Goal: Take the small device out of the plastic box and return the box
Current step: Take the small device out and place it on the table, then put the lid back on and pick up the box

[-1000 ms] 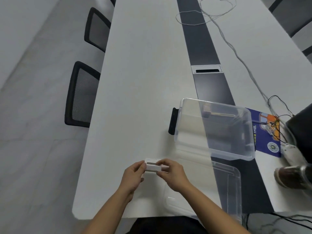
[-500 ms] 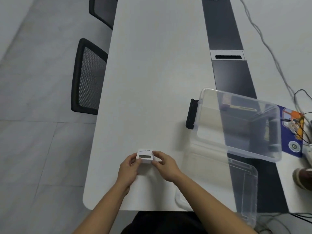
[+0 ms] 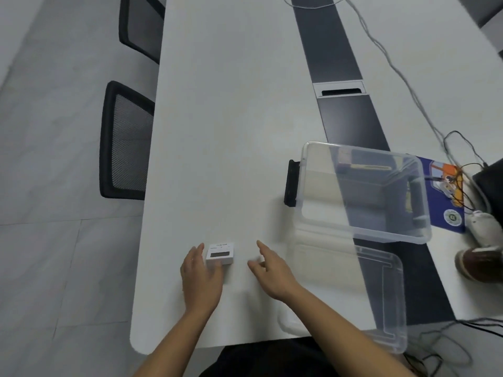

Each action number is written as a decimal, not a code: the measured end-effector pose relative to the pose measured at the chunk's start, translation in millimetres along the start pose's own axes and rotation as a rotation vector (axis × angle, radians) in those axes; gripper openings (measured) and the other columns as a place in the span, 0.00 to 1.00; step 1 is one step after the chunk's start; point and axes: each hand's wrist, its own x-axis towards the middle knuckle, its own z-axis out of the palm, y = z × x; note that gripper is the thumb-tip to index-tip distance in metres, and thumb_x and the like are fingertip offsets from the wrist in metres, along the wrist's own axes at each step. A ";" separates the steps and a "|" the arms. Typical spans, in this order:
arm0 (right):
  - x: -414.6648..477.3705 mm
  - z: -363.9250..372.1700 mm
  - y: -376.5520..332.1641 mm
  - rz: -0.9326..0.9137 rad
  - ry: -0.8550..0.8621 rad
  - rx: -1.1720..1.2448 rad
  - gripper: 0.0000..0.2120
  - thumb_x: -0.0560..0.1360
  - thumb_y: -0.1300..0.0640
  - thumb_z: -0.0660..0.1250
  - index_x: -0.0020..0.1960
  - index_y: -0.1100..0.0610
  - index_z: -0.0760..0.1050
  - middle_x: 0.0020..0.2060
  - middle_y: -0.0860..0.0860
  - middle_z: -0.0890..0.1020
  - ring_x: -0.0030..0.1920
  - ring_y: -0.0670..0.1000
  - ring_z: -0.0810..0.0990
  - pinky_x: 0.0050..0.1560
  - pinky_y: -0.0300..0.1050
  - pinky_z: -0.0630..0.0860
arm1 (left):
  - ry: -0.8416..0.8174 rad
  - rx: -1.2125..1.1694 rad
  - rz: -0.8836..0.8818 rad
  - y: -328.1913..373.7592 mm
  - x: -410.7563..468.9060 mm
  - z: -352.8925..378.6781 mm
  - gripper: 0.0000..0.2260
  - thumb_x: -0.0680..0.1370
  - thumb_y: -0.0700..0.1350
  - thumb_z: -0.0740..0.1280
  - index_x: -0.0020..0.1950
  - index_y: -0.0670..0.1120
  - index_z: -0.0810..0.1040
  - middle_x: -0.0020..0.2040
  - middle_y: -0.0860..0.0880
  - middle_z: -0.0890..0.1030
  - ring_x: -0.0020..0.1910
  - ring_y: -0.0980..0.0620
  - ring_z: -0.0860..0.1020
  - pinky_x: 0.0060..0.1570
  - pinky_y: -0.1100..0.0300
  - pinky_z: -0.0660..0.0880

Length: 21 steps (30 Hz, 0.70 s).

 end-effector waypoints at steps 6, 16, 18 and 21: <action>-43.6 -42.4 67.2 0.024 0.303 0.088 0.25 0.80 0.50 0.61 0.75 0.48 0.62 0.71 0.47 0.66 0.69 0.49 0.70 0.68 0.47 0.70 | 0.023 -0.030 0.323 26.9 -30.8 35.5 0.24 0.79 0.41 0.67 0.75 0.45 0.70 0.76 0.47 0.68 0.75 0.48 0.65 0.72 0.50 0.65; -104.1 -109.3 181.5 0.591 0.479 -0.030 0.41 0.76 0.44 0.64 0.81 0.52 0.45 0.80 0.58 0.46 0.79 0.61 0.44 0.75 0.59 0.49 | -0.551 -0.084 -0.073 79.8 -81.9 117.4 0.33 0.79 0.48 0.66 0.82 0.46 0.56 0.79 0.44 0.64 0.76 0.44 0.65 0.72 0.50 0.64; -108.2 -112.9 193.3 0.628 0.452 0.076 0.44 0.76 0.44 0.65 0.81 0.53 0.42 0.80 0.59 0.46 0.79 0.61 0.44 0.75 0.60 0.50 | -0.527 -0.124 -0.121 82.2 -88.9 125.5 0.33 0.80 0.45 0.65 0.82 0.44 0.56 0.79 0.44 0.64 0.76 0.43 0.65 0.71 0.51 0.64; -108.4 -112.3 200.0 0.631 0.508 0.212 0.44 0.75 0.47 0.66 0.81 0.57 0.45 0.79 0.59 0.53 0.77 0.62 0.54 0.74 0.59 0.57 | -0.507 -0.175 -0.187 81.3 -92.9 130.9 0.33 0.80 0.42 0.65 0.82 0.44 0.54 0.77 0.47 0.66 0.74 0.47 0.67 0.70 0.54 0.65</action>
